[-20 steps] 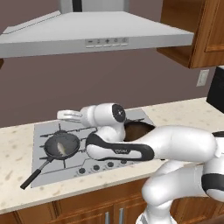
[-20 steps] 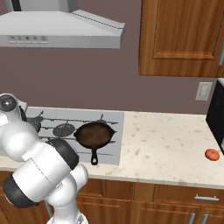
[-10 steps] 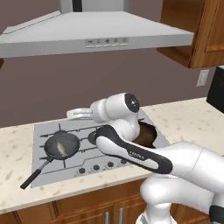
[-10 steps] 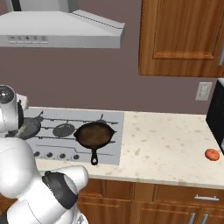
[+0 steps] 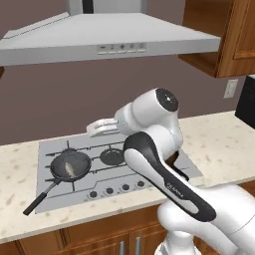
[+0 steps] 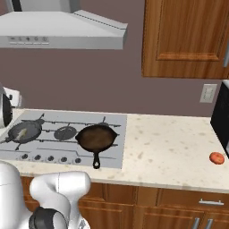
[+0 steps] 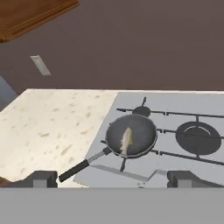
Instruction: Place both pans onto different burners. Then place the squash and the fish on different pans.
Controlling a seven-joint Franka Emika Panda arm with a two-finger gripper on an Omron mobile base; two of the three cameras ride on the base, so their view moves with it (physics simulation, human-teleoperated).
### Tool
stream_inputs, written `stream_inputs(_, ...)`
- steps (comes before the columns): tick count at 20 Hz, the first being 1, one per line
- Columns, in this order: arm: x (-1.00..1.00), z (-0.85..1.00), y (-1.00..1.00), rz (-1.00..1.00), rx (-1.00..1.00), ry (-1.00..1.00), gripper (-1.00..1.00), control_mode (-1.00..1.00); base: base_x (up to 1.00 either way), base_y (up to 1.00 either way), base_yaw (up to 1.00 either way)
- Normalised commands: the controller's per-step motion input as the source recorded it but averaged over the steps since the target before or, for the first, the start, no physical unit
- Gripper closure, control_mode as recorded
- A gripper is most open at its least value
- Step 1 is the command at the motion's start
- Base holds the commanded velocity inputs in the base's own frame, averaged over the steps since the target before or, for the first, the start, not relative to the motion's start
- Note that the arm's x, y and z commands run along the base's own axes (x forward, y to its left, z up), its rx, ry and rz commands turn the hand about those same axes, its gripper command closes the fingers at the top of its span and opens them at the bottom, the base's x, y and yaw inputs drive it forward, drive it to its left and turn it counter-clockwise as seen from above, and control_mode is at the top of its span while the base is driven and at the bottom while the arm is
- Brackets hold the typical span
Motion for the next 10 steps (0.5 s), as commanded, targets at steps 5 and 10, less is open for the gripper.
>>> stream_inputs(5, -0.76, 0.13, -0.58, 0.00, -0.10, 0.00, -1.00, -1.00, 0.00, 0.00, 0.00)
stream_inputs(10, -0.55, 0.11, -0.62, 0.00, -0.07, 0.06, -1.00, -1.00, 0.00, 0.00, 0.00)
